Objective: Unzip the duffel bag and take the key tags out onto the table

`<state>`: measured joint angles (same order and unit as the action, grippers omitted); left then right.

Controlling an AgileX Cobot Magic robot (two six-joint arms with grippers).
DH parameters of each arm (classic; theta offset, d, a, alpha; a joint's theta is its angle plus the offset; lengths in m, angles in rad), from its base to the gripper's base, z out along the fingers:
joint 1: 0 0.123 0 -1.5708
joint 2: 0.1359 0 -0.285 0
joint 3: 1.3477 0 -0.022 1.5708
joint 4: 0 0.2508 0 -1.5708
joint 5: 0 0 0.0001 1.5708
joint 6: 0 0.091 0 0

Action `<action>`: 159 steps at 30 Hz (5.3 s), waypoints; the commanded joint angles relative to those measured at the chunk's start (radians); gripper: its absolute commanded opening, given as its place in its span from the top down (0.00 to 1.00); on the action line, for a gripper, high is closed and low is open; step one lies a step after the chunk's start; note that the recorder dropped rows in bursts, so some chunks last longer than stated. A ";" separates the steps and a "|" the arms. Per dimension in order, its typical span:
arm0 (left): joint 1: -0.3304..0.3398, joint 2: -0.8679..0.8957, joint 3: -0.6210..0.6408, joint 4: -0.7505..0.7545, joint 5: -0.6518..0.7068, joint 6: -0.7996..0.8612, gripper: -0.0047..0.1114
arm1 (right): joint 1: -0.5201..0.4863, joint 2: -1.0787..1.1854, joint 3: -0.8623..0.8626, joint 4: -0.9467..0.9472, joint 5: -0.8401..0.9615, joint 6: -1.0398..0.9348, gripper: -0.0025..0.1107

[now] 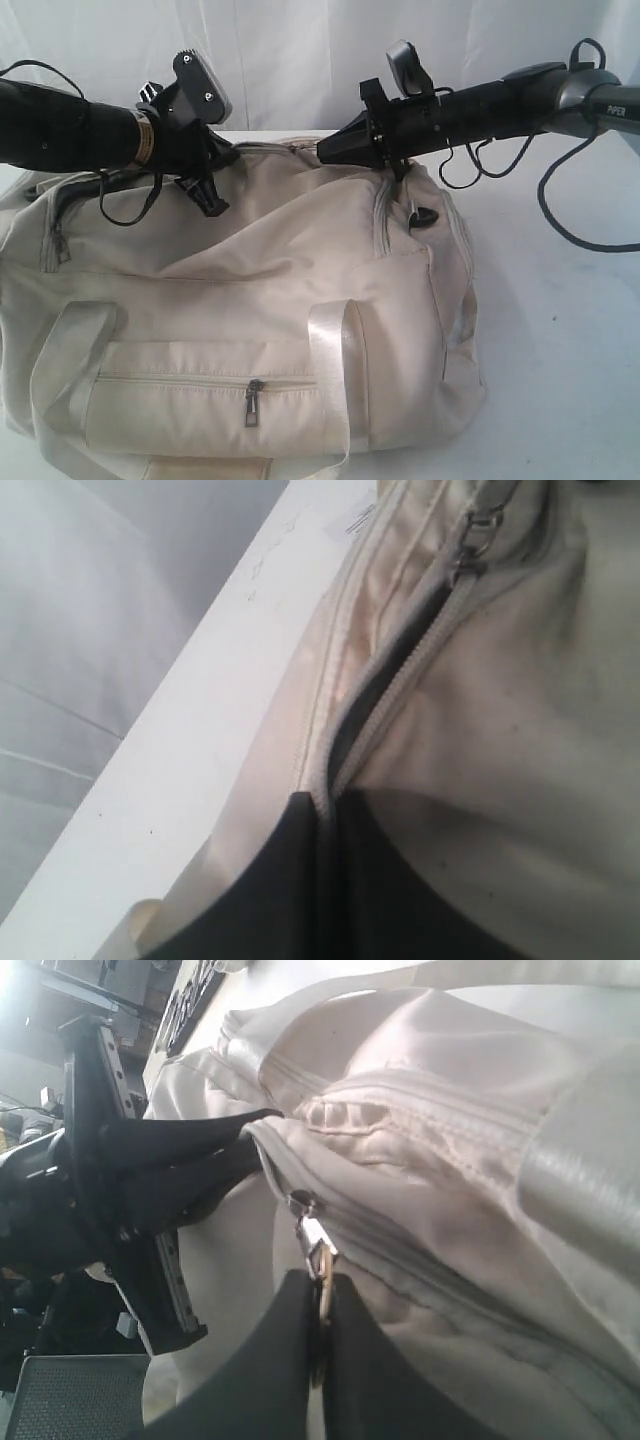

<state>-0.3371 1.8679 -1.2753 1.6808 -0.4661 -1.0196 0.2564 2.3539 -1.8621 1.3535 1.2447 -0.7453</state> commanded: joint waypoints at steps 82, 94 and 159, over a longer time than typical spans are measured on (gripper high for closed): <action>0.005 -0.007 -0.004 -0.036 0.234 -0.161 0.96 | 0.132 -0.846 0.741 -0.567 -0.024 0.148 0.98; 0.005 -0.007 -0.004 -0.058 0.230 -0.165 0.96 | 0.132 -1.086 0.958 -0.568 -0.024 0.171 0.98; 0.125 0.007 0.077 0.064 -0.127 -0.463 0.62 | 0.132 -1.174 0.837 -0.357 -0.643 0.164 0.35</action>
<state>-0.2091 1.8662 -1.1911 1.7344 -0.5770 -1.4890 0.3874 1.1847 -1.0226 0.9888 0.6113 -0.5710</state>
